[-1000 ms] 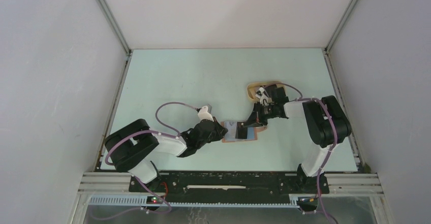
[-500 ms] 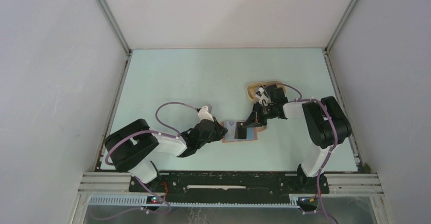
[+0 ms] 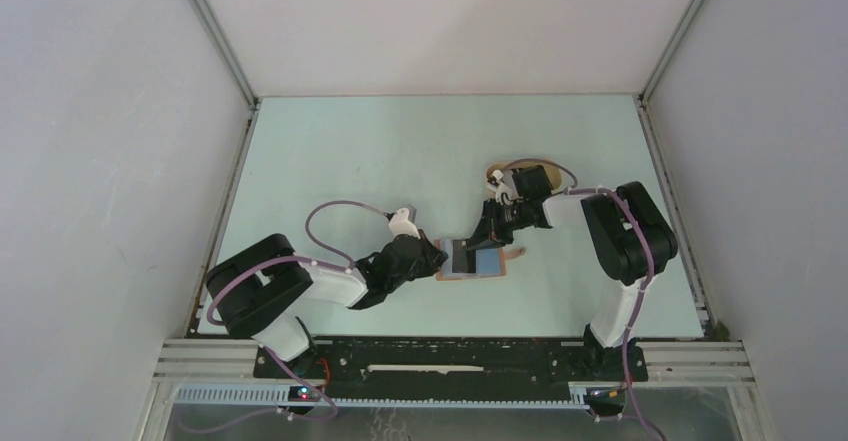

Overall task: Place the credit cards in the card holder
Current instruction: Insert the credit card into the card holder.

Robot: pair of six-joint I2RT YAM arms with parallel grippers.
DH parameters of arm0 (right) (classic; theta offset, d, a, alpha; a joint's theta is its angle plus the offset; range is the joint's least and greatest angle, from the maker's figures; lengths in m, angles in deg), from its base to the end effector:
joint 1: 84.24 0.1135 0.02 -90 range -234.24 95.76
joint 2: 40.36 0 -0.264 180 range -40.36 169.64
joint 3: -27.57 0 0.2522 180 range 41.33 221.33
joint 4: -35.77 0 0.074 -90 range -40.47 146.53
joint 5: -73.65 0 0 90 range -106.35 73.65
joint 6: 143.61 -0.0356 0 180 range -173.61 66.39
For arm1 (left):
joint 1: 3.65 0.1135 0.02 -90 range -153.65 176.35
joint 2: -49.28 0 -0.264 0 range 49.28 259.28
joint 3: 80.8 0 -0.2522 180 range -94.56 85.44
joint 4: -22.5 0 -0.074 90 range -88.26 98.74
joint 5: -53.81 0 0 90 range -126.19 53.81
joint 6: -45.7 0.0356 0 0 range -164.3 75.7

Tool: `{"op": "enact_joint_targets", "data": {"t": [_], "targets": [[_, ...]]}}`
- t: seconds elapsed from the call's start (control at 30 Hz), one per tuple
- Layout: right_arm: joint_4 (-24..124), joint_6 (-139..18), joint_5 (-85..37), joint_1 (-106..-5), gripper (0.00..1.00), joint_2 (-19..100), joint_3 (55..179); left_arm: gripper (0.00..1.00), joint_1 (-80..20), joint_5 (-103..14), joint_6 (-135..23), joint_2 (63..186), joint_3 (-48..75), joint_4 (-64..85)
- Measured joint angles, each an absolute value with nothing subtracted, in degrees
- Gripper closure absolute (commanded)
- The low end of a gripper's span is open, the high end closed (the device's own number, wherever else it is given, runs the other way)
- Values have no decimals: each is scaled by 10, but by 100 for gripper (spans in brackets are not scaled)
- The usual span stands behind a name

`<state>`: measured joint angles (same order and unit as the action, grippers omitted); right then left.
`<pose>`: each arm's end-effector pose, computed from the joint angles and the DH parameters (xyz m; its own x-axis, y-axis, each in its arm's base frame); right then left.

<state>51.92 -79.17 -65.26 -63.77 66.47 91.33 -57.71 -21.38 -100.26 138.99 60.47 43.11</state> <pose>0.3003 0.1407 0.1103 -0.9812 -0.0636 -0.1823 -0.1861 0.5634 0.8049 0.1664 -0.2141 0.1267 -0.7075 -0.3890 -0.5900 0.1198 0.7568 -0.6426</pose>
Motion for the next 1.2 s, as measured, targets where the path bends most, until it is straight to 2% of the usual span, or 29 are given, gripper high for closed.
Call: {"op": "enact_joint_targets", "data": {"t": [0.27,0.37,0.97,1.2], "targets": [[546,-762,-649,-635,53,662,918,100,-577,-215,-1003,1390,605,433],[557,-753,-650,-635,48,655,919,100,-577,-215,-1003,1390,605,433],[597,-732,-610,-599,48,639,938,99,-577,-216,-998,1390,606,438],[601,-732,-604,-591,49,639,943,92,-577,-216,-998,1388,619,456]]}}
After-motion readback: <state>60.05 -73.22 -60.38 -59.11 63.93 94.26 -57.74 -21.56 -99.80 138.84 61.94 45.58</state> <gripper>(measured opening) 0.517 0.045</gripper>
